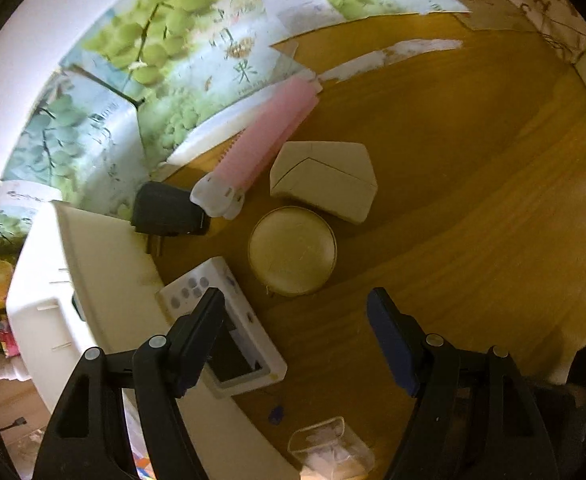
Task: Organize rigid objects
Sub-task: 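Move the left tool to the gold round tin and close on it, then lift the gold tin over the tray with the left tool while the right carries the clear box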
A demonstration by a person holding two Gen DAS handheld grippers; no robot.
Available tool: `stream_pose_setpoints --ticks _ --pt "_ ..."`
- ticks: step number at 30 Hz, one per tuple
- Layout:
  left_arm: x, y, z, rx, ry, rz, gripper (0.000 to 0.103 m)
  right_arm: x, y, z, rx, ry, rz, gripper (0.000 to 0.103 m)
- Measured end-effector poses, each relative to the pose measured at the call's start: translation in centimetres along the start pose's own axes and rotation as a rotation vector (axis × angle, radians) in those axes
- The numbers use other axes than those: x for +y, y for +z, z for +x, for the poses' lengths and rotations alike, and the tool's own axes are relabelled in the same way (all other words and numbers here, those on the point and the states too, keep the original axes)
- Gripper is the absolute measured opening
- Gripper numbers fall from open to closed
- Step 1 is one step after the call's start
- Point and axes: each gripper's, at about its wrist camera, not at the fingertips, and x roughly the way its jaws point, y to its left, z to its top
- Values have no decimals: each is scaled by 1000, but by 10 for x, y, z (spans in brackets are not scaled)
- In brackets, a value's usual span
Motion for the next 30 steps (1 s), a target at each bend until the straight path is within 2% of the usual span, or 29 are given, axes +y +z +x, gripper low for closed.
stream_pose_setpoints --ticks 3,7,13,16,17,18,20,24,30 --pt "2 4 9 18 25 -8 77 0 3 2 2 -1 -7 64" --pt "5 8 19 31 13 -28 77 0 9 6 5 -6 -10 68" --pt "7 13 25 11 10 -32 77 4 15 12 12 -15 -21 69" --pt "8 15 25 1 -7 -41 76 6 21 15 15 -19 -26 72" --pt "11 20 24 -1 -10 -39 75 7 22 16 14 -22 -26 75" --pt "12 22 25 -1 -23 -36 67 9 23 17 14 -27 -26 75" --pt "12 25 31 23 -63 -41 59 10 27 20 15 -33 -24 78" --pt "11 25 34 18 -60 -35 59 13 33 26 21 -33 -23 79" --pt "11 19 33 14 -102 -51 59 26 42 38 17 -36 -32 79"
